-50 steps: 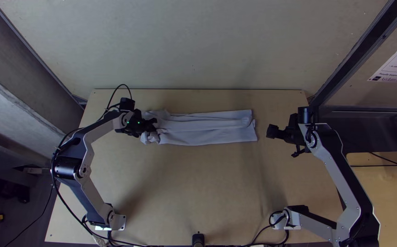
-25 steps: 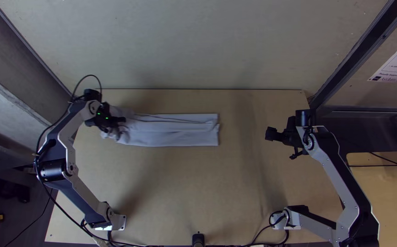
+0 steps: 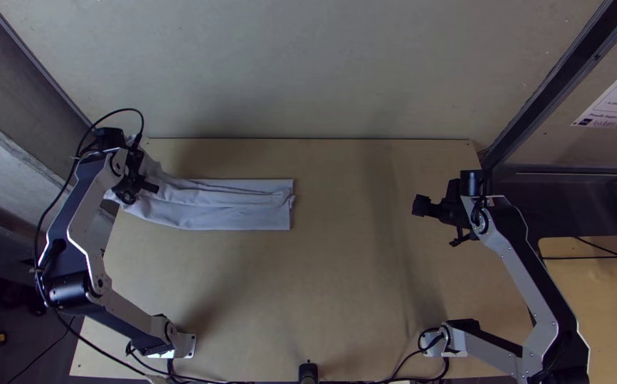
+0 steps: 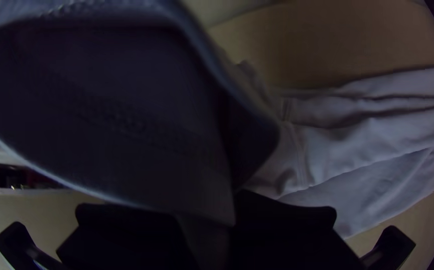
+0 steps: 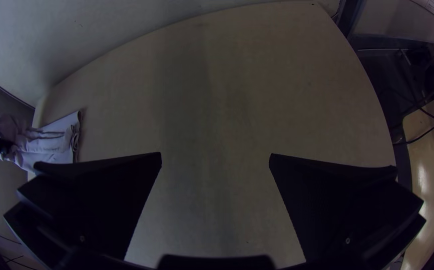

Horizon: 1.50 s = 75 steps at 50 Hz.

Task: Fold the t-shirt

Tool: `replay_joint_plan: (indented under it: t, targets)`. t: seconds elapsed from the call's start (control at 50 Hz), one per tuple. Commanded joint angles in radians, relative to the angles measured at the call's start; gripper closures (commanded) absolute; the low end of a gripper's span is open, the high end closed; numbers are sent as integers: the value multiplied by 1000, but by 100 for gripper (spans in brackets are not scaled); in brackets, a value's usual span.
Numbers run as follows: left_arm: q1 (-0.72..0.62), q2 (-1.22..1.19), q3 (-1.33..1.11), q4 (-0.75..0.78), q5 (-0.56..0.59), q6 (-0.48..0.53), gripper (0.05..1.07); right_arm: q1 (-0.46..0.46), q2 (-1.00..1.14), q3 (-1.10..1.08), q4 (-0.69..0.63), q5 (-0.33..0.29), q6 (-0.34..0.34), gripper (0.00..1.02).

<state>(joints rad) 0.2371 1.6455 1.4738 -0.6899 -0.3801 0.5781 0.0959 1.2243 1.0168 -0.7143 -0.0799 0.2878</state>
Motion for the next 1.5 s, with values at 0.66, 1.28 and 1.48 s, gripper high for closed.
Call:
replay_joint_plan:
  t: [0.66, 1.28, 1.48]
  targets:
    - [-595, -4, 45, -243, -246, -250, 105, -76, -25, -63, 10, -4, -7, 3]
    - [-777, 367, 411, -557, -243, -575, 105, -111, -28, -113, 41, -6, -26, 3]
    - [-831, 444, 430, -562, -192, -623, 9, -119, -34, -138, 42, -6, -24, 3]
